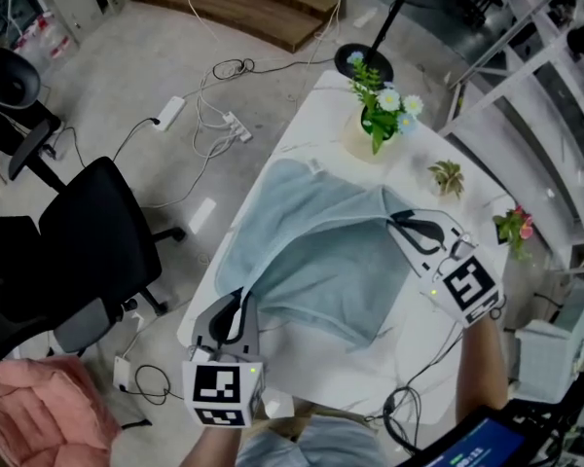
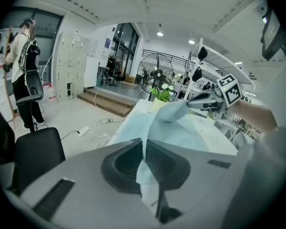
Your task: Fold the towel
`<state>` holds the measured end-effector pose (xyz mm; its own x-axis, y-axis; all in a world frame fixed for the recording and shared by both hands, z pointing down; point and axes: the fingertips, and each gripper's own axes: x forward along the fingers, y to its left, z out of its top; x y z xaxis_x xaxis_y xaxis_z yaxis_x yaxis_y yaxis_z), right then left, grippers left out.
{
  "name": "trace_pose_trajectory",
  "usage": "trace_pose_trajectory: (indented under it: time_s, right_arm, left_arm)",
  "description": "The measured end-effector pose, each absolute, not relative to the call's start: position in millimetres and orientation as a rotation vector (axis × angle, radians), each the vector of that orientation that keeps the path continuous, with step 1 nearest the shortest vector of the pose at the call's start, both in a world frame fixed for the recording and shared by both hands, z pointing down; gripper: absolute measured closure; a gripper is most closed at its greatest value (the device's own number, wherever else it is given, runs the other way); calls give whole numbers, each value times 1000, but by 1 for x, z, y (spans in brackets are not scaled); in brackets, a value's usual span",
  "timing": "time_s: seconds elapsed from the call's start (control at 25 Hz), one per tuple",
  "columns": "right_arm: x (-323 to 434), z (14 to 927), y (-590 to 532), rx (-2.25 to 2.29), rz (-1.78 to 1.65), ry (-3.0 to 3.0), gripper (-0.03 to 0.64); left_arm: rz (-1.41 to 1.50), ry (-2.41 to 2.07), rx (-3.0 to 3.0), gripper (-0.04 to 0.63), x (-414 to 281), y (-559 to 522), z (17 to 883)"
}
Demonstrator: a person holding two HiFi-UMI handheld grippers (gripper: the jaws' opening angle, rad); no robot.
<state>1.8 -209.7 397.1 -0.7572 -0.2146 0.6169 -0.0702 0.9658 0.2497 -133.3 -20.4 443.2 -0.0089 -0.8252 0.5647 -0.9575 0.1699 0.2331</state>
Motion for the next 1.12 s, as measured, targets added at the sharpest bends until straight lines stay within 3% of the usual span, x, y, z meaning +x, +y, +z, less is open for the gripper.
trace_pose_trajectory:
  time_s: [0.48,1.12]
  right_arm:
    - [-96,342,-259,205,-500,-2436,586]
    - [-196,482,-261,-69,-378,-2302,581]
  left_arm:
    - [188,-1814,1715,574,-117,-2,400]
    - [259,-1749,1496,574,-174,8,485]
